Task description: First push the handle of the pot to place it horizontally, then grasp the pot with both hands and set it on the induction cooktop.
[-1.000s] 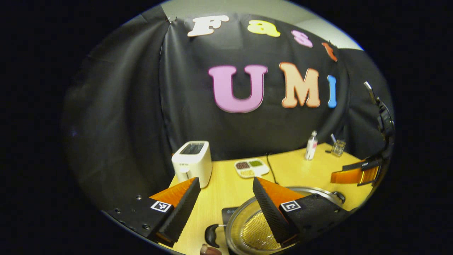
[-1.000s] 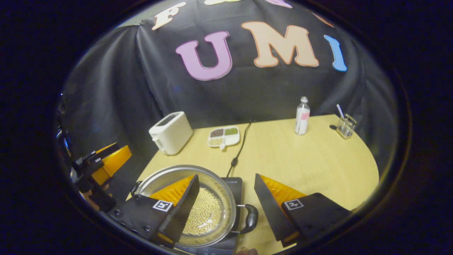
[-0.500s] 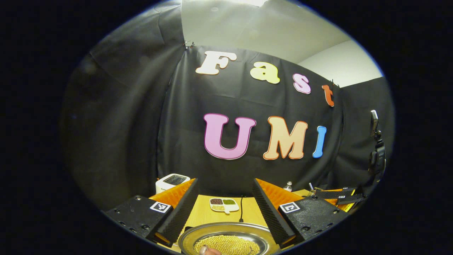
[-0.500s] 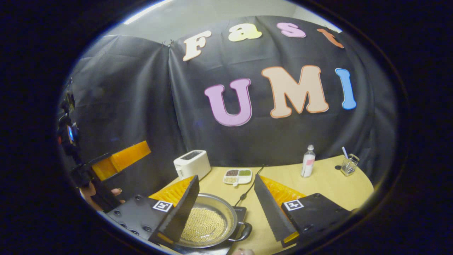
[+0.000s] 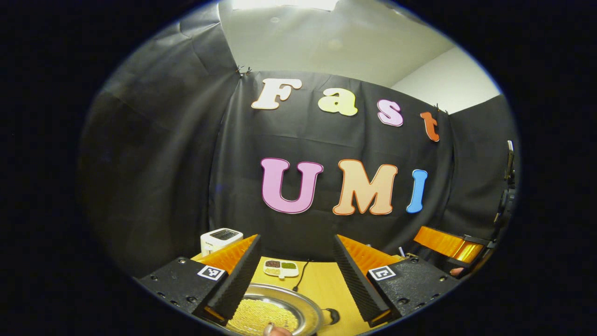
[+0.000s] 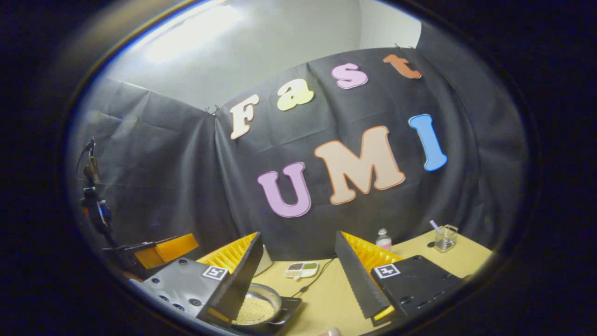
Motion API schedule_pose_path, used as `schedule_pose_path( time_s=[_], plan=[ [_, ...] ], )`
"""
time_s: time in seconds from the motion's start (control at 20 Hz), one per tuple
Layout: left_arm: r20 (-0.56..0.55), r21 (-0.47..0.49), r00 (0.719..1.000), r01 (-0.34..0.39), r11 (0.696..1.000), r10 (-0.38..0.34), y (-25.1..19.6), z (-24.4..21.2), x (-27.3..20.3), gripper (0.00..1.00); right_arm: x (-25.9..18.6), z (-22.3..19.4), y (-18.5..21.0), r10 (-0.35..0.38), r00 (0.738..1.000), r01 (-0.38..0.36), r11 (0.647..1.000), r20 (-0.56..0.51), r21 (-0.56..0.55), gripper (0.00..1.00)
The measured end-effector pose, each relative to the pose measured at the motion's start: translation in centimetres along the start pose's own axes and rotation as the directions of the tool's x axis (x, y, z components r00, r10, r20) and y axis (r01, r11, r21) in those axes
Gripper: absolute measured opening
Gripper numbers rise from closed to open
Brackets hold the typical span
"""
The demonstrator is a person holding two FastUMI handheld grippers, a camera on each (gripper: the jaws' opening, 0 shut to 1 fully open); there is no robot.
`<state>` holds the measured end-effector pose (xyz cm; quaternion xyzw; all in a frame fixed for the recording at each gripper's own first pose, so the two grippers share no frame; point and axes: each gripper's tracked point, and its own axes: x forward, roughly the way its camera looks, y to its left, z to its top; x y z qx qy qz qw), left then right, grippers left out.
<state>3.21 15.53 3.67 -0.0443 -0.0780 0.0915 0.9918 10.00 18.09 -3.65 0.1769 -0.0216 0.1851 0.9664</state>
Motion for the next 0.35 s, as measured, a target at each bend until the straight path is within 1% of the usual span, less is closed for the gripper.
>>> schedule_pose_path(
  time_s=[0.05,0.1,0.15,0.2,0.25,0.3,0.35],
  plan=[
    [-0.005,-0.012,1.0,0.0,1.0,0.0,-1.6,-0.3,-0.3,0.96,-0.8,0.6,-1.4,-0.008,1.0,0.008,1.0,0.004,-0.015,0.93],
    [-0.012,-0.015,1.0,0.002,1.0,-0.003,-3.2,-0.7,-0.5,0.96,-1.4,1.1,-2.7,-0.019,1.0,0.019,0.999,0.01,-0.032,0.97],
    [-0.022,-0.008,1.0,0.003,1.0,-0.003,-4.5,-1.1,-0.8,0.96,-2.0,1.6,-3.8,-0.036,0.999,0.036,0.998,0.009,-0.044,0.92],
    [-0.024,0.006,1.0,0.003,1.0,-0.003,-5.7,-1.3,-1.0,0.93,-2.7,1.7,-4.9,-0.048,0.999,0.048,0.998,0.004,-0.049,0.92],
    [-0.028,0.022,1.0,0.008,1.0,-0.007,-6.8,-1.4,-1.2,0.93,-3.2,1.8,-5.8,-0.057,0.998,0.057,0.997,-0.003,-0.048,0.93],
    [-0.031,0.035,0.999,0.009,0.999,-0.008,-7.6,-1.5,-1.4,0.99,-3.5,1.7,-6.7,-0.068,0.998,0.068,0.996,-0.011,-0.053,0.93],
    [-0.034,0.042,0.999,0.015,0.999,-0.013,-8.4,-1.6,-1.5,0.96,-4.1,1.9,-7.5,-0.083,0.996,0.083,0.995,-0.01,-0.064,0.93]
  ],
)
